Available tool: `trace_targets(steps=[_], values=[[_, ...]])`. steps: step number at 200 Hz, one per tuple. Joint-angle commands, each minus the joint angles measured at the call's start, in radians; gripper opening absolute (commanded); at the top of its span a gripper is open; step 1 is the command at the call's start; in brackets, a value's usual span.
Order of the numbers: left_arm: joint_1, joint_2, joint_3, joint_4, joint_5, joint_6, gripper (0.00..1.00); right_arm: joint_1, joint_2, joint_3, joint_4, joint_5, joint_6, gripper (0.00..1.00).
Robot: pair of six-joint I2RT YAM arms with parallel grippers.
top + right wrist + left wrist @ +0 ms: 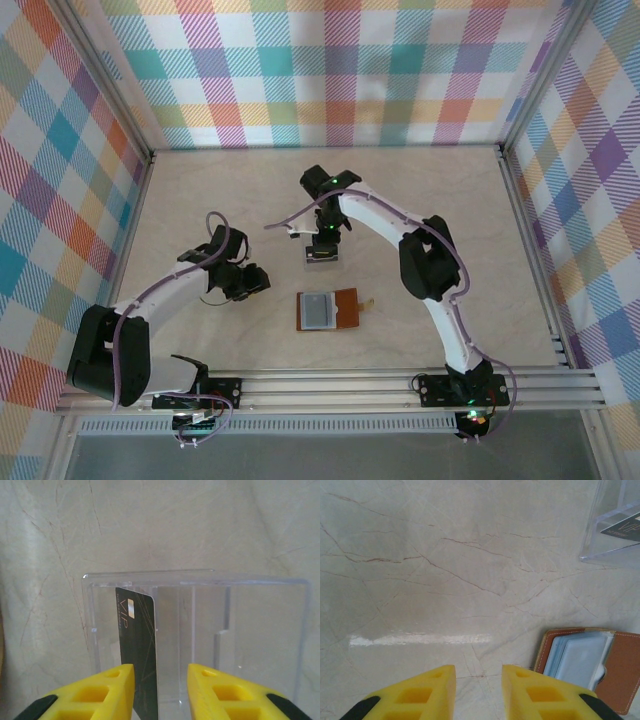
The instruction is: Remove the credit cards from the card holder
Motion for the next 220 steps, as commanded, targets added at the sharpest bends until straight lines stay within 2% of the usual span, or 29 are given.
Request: trace_targets(steps=[1,45,97,146,220], values=[[0.019,-0.018,-0.009,0.004,0.022,0.018,0.31,0.005,-0.092,-0.036,0.038,-0.034,0.012,0.37],[0.019,-0.008,-0.008,0.012,0.042,0.01,0.31,0.004,-0.083,-0.113,0.174,0.044,0.016,0.4],[0.019,0.002,-0.001,0.007,0.05,0.012,0.32,0.006,-0.049,-0.137,0.204,0.019,0.019,0.43],[0.018,-0.004,-0.011,0.021,0.056,-0.001,0.32,0.014,-0.054,-0.179,0.227,0.017,0.014,0.49],[0.018,-0.081,-0.049,0.028,0.065,-0.027,0.33,0.026,-0.096,-0.225,0.287,0.013,0.029,0.56]])
